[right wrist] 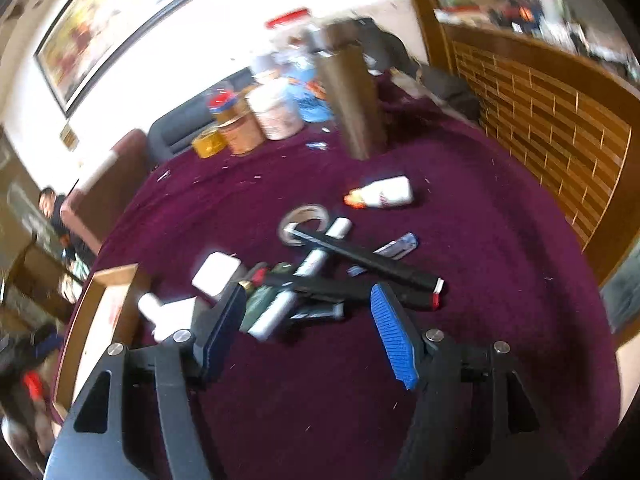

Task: Organize rigid objects
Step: 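Withdraw both grippers from the box back toward the table objects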

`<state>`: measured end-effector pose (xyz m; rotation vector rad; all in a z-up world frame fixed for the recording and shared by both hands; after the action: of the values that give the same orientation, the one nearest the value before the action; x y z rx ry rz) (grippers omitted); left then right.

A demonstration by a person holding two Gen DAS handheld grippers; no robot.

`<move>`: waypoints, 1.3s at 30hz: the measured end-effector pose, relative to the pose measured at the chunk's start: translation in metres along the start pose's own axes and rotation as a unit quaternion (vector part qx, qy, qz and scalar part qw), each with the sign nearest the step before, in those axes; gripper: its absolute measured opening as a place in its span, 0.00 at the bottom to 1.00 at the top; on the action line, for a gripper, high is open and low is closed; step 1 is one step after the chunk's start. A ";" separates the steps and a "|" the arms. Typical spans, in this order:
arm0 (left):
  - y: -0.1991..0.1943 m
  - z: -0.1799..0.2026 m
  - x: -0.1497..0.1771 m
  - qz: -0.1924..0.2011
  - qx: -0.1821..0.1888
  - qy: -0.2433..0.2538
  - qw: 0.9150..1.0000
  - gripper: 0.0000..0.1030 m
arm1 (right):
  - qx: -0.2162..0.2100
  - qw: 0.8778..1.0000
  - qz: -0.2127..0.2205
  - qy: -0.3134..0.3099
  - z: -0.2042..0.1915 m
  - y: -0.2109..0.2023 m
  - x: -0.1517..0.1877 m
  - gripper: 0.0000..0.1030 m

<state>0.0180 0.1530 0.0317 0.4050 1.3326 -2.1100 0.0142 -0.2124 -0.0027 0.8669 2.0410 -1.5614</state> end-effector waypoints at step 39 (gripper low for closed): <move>0.081 0.143 0.096 -0.093 -0.026 0.294 0.951 0.22 | -0.030 0.998 0.031 0.046 0.040 0.024 0.012 0.66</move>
<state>0.0044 -0.0313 -0.0142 0.9759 1.8111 -2.1867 0.0206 -0.2439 -0.0383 0.9870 2.0920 -1.4455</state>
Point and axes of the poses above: each gripper's, at about its wrist camera, not at the fingertips, and y roughly the way its jaws point, z to its right, x to its underside, the point moved 9 cm from there along y, roughly the way its jaws point, and after that the axes turned 8 degrees about -y, right-handed, at the moved point
